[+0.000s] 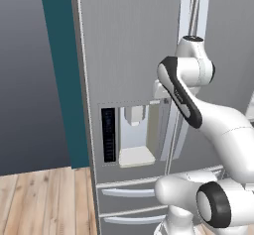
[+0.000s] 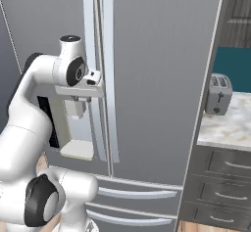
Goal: Gather the potato and avocado from the fridge and place them on a tray on the dining counter. Then gather the fishs from the fridge and place them on the other tray.
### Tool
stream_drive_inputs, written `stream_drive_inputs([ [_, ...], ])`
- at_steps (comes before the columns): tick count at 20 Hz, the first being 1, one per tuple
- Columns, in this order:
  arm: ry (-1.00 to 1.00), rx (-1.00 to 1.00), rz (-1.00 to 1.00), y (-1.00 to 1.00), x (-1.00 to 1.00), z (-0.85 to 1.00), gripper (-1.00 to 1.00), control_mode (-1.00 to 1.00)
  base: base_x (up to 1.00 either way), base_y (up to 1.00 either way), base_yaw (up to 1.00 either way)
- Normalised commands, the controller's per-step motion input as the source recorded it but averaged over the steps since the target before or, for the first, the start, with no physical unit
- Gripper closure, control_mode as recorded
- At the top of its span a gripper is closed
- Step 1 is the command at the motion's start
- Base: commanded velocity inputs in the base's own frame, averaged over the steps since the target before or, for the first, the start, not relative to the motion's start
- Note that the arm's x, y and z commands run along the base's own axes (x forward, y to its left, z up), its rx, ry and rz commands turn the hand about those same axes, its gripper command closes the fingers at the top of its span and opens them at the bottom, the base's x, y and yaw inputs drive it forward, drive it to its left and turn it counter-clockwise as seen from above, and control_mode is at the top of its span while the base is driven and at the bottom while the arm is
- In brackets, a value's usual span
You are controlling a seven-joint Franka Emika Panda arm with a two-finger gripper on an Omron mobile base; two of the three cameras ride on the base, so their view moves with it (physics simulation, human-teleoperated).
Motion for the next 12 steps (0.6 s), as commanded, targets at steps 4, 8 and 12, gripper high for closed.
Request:
stream_drive_inputs([
  [4, -0.02, 0.0, 0.0, 0.0, -0.26, 0.0, -1.0, -1.0, 0.0, 0.0, 0.0],
  [8, -0.02, 0.0, 0.0, 0.0, -0.69, -0.12, -1.0, -1.0, 0.0, 0.0, 0.0],
  [12, 0.0, 0.0, 0.0, 0.0, -0.7, -0.38, -1.0, -1.0, 0.0, 0.0, 0.0],
])
